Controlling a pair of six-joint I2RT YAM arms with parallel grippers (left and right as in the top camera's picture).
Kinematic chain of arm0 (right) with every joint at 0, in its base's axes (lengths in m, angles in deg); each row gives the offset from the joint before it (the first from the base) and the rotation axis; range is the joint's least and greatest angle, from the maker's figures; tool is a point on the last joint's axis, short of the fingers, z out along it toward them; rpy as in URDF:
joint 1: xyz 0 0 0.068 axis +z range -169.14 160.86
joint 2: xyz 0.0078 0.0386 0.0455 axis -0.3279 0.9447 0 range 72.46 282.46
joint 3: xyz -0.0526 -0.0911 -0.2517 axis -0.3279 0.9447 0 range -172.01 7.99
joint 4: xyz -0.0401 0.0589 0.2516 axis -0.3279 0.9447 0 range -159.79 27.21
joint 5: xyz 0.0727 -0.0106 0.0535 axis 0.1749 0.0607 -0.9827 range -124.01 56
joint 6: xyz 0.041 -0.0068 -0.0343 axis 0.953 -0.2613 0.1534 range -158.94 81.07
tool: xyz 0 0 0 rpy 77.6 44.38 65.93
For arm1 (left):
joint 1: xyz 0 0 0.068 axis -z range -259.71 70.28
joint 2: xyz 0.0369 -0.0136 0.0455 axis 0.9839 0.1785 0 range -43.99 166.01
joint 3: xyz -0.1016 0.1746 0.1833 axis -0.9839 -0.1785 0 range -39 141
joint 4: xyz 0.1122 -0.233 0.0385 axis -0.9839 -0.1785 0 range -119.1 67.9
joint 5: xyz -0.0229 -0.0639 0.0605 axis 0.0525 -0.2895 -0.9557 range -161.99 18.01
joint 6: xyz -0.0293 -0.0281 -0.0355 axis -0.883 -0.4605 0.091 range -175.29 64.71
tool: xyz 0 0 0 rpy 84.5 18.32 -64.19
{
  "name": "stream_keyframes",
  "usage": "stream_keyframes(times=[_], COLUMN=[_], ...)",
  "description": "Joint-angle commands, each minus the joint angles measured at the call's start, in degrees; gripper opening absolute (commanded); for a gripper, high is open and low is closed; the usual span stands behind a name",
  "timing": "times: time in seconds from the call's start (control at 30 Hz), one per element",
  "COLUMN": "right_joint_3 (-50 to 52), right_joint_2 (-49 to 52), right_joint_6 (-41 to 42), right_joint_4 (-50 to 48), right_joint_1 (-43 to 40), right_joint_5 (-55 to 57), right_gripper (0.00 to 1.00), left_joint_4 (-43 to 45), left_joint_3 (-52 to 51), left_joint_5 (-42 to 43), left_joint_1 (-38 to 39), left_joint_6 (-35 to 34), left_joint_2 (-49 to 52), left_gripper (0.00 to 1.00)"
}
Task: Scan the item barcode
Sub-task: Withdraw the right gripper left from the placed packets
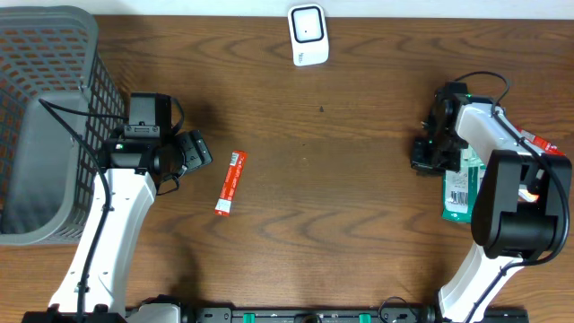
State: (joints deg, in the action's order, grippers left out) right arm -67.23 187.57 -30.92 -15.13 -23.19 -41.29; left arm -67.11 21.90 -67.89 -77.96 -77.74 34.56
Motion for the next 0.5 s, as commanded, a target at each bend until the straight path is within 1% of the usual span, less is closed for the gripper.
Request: stream_keyframes(times=[0.0,0.03,0.07,0.1,0.17,0.2,0.23,0.27,0.3,0.4,0.47], right_joint_3=[0.46,0.46,0.46,0.46,0.46,0.46,0.46,0.44,0.44,0.44,0.44], right_joint_2=[-0.04,-0.02,-0.02,-0.02,-0.02,-0.02,-0.04,-0.15,-0.28,-1.42,-3.63], right_joint_6=[-1.46,-1.44,-1.46,-1.44,-1.46,-1.44,-1.42,-1.44,-1.44,-1.46,-1.46], right_joint_4=[-1.60,-1.60,-1.57,-1.51,-1.44,-1.22,-1.11,-1.11,-1.09,-0.81,-0.28], right_joint_1=[0.07,0.11,0.31,0.48,1.14,1.42,1.57,1.79,1.92,2.80,3.96], right_joint_5=[-15.74,-17.55,-19.34,-20.11,-20.20,-20.22,-20.28,-20.92,-21.46,-23.23,-22.18], right_gripper=[0.46,0.63,0.85,0.99,0.99,0.96,0.83,0.74,0.68,0.52,0.50], left_joint_4=[-0.15,-0.15,-0.15,-0.15,-0.15,-0.15,-0.13,-0.15,-0.15,-0.15,-0.13], left_joint_3=[1.20,1.20,1.20,1.20,1.20,1.20,1.20,1.20,1.20,1.20,1.20], left_joint_5=[-0.72,-0.72,-0.74,-0.72,-0.72,-0.72,-0.72,-0.72,-0.72,-0.72,-0.72], left_joint_1=[-0.13,-0.13,-0.13,-0.13,-0.13,-0.13,-0.13,-0.13,-0.13,-0.13,-0.13], left_joint_6=[0.35,0.35,0.35,0.35,0.35,0.35,0.35,0.35,0.35,0.35,0.35], left_joint_2=[-0.52,-0.52,-0.52,-0.52,-0.52,-0.52,-0.52,-0.52,-0.52,-0.52,-0.52], left_gripper=[0.87,0.87,0.87,0.87,0.87,0.87,0.87,0.87,0.87,0.87,0.87])
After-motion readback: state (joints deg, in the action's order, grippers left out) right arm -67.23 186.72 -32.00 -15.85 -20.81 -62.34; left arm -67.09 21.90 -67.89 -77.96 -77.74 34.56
